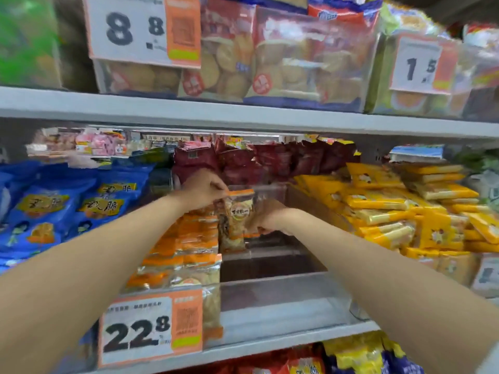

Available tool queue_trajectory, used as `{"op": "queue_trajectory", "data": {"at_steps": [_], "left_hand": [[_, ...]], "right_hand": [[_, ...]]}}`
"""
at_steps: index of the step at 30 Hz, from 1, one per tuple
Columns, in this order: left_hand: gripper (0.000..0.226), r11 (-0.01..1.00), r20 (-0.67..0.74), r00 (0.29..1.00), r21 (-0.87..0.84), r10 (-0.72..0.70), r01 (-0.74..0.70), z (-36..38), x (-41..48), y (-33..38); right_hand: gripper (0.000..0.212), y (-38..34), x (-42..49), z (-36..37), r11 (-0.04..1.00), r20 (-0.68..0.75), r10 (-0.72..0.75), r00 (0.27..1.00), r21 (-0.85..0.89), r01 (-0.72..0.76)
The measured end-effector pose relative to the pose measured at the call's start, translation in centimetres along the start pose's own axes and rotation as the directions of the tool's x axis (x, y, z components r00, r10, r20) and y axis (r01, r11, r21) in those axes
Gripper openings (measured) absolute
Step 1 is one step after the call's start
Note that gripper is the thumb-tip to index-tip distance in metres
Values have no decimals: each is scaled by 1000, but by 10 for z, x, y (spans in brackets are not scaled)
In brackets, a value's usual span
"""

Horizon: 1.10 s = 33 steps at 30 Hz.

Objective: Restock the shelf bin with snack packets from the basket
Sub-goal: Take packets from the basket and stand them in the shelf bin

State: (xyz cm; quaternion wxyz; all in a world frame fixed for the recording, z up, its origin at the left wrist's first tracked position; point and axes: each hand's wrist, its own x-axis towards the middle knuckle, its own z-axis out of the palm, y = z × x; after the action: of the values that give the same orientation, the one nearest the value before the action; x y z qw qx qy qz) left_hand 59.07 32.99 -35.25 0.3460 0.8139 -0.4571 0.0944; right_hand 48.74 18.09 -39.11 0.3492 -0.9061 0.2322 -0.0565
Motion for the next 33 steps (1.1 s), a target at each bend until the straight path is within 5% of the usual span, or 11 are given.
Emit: {"op": "queue_trajectory", "data": {"at_steps": [10,22,33], "left_hand": [[16,979,130,988,200,-79,52,32,18,-33],[22,982,106,986,154,-130,112,29,16,-34],[16,984,69,985,88,-159,153,5,5,-26]], "right_hand": [[21,17,31,36,996,68,58,996,-65,-54],[16,16,26,50,992,37,38,999,115,-42],[13,11,6,29,968,114,250,961,-36,-248]]}}
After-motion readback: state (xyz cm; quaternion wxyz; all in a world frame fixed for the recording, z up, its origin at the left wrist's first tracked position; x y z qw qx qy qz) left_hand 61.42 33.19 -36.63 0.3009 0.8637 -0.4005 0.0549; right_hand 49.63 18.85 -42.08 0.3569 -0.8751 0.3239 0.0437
